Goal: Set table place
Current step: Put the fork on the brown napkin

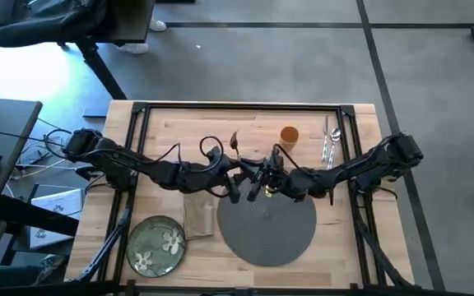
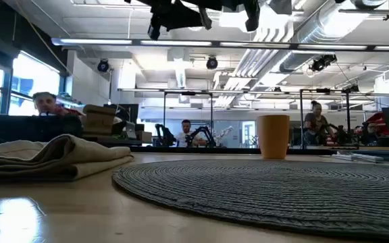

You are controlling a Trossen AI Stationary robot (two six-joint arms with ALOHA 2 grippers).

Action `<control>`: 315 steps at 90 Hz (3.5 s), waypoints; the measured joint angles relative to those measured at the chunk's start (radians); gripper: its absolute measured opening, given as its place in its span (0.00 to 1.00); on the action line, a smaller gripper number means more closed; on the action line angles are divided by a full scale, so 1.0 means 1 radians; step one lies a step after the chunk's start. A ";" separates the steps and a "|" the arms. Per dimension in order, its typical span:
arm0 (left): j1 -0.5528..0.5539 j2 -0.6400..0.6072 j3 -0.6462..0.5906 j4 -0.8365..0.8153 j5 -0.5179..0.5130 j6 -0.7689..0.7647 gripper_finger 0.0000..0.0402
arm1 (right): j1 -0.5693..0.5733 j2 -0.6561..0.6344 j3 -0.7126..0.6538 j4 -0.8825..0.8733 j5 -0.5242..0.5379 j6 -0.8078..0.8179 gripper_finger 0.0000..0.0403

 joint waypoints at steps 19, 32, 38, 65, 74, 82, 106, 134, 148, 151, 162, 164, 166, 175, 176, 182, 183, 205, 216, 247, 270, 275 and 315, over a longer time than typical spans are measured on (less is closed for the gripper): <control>-0.020 -0.017 0.000 -0.010 0.018 0.035 0.17 | 0.000 0.000 0.001 -0.014 -0.017 0.000 0.00; -0.024 -0.019 0.000 -0.030 0.044 0.026 0.03 | 0.003 -0.001 0.001 -0.026 -0.023 -0.026 0.04; -0.028 -0.020 0.000 -0.043 0.050 0.023 0.03 | 0.009 -0.005 0.001 -0.035 -0.029 -0.036 0.07; -0.077 -0.083 0.001 -0.217 0.105 -0.066 0.01 | 0.029 -0.161 0.001 -0.270 -0.050 -0.075 0.20; -0.109 -0.123 0.000 -0.327 0.113 -0.148 0.01 | 0.031 -0.235 0.001 -0.418 -0.033 -0.046 0.23; -0.157 -0.150 0.000 -0.409 0.060 -0.234 0.01 | 0.035 -0.285 0.001 -0.571 -0.038 0.013 0.24; -0.330 -0.171 0.000 -0.633 -0.146 -0.583 0.01 | 0.064 -0.346 0.001 -0.890 0.001 0.185 0.24; -0.506 -0.134 -0.025 -0.793 -0.288 -1.109 0.01 | 0.103 -0.346 0.000 -0.997 0.087 0.292 0.24; -0.507 -0.073 -0.086 -0.762 -0.217 -1.309 0.01 | 0.103 -0.346 0.000 -0.997 0.087 0.291 0.24; -0.507 -0.058 -0.098 -0.761 -0.211 -1.359 0.01 | 0.103 -0.346 0.000 -0.997 0.087 0.291 0.24; -0.505 -0.045 -0.149 -0.766 -0.184 -1.500 0.01 | 0.103 -0.339 0.000 -1.000 0.089 0.290 0.24; -0.504 -0.045 -0.159 -0.765 -0.179 -1.524 0.01 | 0.103 -0.337 0.000 -1.002 0.088 0.291 0.24; -0.504 -0.045 -0.171 -0.763 -0.172 -1.546 0.02 | 0.103 -0.333 0.000 -1.001 0.088 0.292 0.24; -0.497 -0.044 -0.223 -0.742 -0.122 -1.636 0.03 | 0.103 -0.316 0.000 -1.005 0.088 0.290 0.24; -0.496 -0.044 -0.228 -0.736 -0.114 -1.642 0.03 | 0.103 -0.313 0.000 -1.004 0.088 0.290 0.24; -0.487 -0.044 -0.254 -0.683 -0.074 -1.661 0.03 | 0.103 -0.298 0.000 -1.003 0.089 0.290 0.24; -0.485 -0.044 -0.258 -0.673 -0.068 -1.662 0.03 | 0.103 -0.294 0.000 -1.003 0.090 0.290 0.24; -0.416 -0.041 -0.299 -0.555 0.019 -1.640 0.03 | 0.097 -0.222 -0.001 -0.994 0.092 0.290 0.24; -0.376 -0.030 -0.299 -0.563 0.061 -1.649 0.03 | 0.092 -0.200 -0.001 -0.990 0.093 0.290 0.24; -0.358 0.069 -0.294 -0.504 0.183 -1.748 0.04 | 0.091 -0.187 -0.001 -0.990 0.082 0.287 0.24; -0.331 0.069 -0.294 -0.508 0.244 -1.730 0.04 | 0.091 -0.187 -0.001 -0.989 0.083 0.282 0.24; -0.329 0.069 -0.294 -0.509 0.255 -1.730 0.04 | 0.091 -0.187 -0.001 -0.989 0.083 0.282 0.24; -0.329 0.069 -0.294 -0.537 0.279 -1.780 0.13 | 0.091 -0.187 -0.001 -0.989 0.083 0.281 0.24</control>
